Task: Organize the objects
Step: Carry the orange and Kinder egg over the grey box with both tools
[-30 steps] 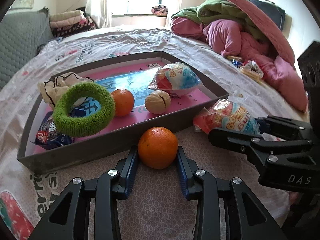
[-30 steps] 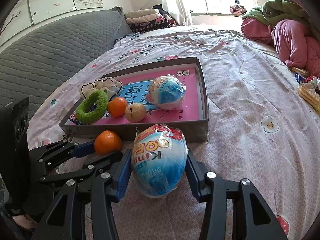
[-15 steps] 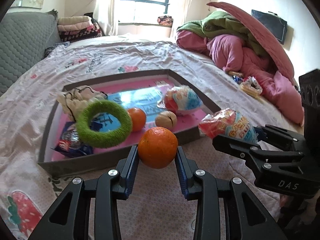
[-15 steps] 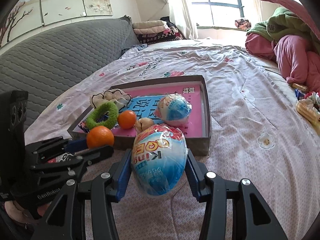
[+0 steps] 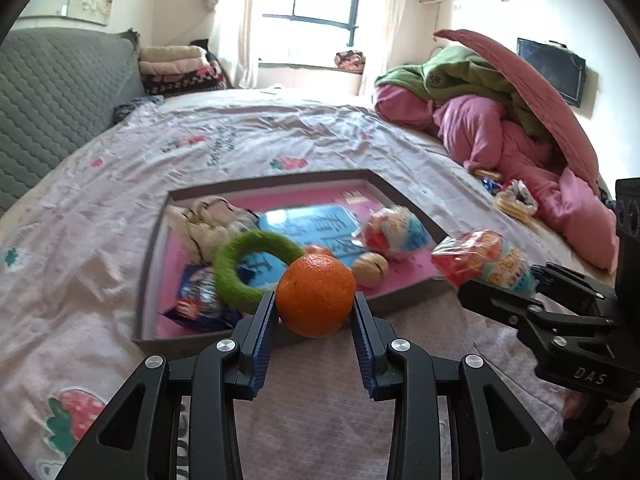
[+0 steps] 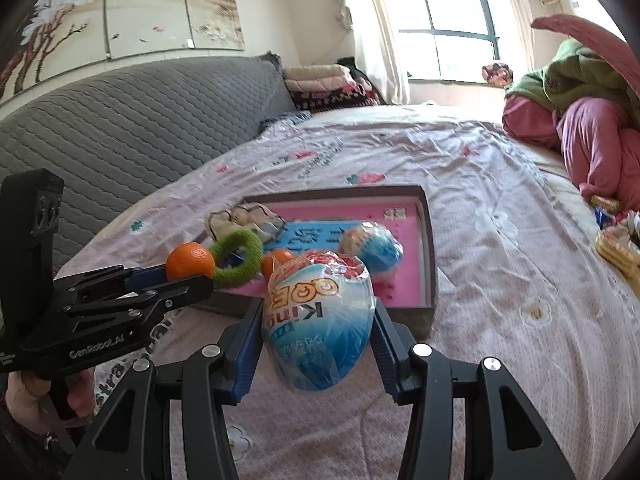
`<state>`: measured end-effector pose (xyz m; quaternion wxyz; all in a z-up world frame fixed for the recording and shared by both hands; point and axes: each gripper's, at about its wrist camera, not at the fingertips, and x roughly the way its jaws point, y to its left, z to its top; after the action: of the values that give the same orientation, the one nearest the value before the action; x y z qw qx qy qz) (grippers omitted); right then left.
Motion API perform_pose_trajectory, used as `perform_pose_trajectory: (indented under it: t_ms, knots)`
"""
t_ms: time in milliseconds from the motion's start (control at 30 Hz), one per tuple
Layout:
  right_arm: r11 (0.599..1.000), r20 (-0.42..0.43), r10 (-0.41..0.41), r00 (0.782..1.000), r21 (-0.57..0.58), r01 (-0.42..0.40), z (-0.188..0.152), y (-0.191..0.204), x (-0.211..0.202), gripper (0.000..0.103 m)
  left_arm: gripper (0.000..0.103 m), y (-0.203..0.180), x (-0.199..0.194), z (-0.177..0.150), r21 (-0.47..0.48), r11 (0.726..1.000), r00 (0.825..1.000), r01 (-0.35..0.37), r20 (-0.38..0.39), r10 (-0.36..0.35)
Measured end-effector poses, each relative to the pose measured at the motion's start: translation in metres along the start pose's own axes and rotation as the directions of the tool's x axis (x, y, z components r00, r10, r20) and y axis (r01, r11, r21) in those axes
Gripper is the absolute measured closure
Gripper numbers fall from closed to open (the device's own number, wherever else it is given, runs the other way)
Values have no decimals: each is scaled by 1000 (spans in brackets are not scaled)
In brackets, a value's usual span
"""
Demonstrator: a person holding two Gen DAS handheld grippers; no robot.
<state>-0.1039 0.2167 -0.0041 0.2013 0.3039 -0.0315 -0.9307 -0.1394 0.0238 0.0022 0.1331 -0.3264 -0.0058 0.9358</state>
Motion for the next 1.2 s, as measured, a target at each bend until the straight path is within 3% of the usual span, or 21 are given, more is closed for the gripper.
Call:
perform_pose_trajectory:
  t_ms: [667,1200]
  knots:
    - [994,149,11,989,-110,6,30,21,-16,53,66,38,-25,19,-59,996,994,-70,75,74]
    - [992,129,-10,992,-122,26,37,12,5,53,66,81,-1,15,-134,984,993,-117,20,120]
